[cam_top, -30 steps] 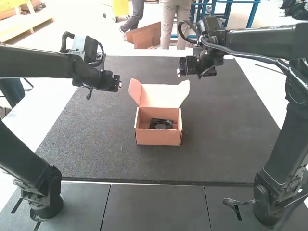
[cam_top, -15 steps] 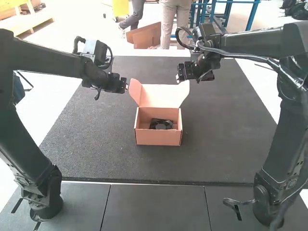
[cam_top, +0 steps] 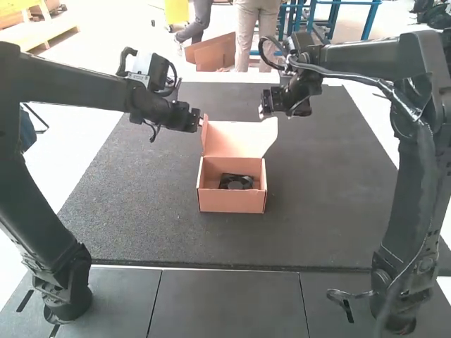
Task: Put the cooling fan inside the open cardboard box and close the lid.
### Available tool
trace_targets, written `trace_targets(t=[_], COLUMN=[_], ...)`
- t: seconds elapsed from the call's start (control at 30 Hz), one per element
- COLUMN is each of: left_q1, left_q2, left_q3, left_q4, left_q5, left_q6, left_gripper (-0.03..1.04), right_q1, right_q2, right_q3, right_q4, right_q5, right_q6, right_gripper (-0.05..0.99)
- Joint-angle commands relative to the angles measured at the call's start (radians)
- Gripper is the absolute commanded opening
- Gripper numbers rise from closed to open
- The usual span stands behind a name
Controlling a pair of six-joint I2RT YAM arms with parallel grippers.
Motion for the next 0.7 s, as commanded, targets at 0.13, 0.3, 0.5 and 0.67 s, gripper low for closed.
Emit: trace_targets(t=[0.13,0.3,0.5,0.67], left_q1=[-0.006,-0.008,-0.006,-0.008], left_q2=[0.002,0.002,0.002,0.003], left_q3=[0.032,0.032,0.033,0.032], left_q4=[0.014,0.011,0.011,0.011], left_q5=[0.017,0.017,0.017,0.017], left_q6=[-0.010,-0.010,-0.010,-0.010], left_gripper=[0.97,0.97,0.97,0.97], right_q1=[-0.013,-0.011,-0.008,-0.008], right_q2=[0.007,0.007,0.007,0.004], right_q3=[0.026,0.025,0.029,0.029], right_q4=[-0.011,-0.012,-0.023,-0.028], right_q5=[-0.035,-0.044,-0.063,-0.071], right_q6=[0.040,0.052,0.052,0.053], right_gripper=[0.58,0.39,0.22,0.13])
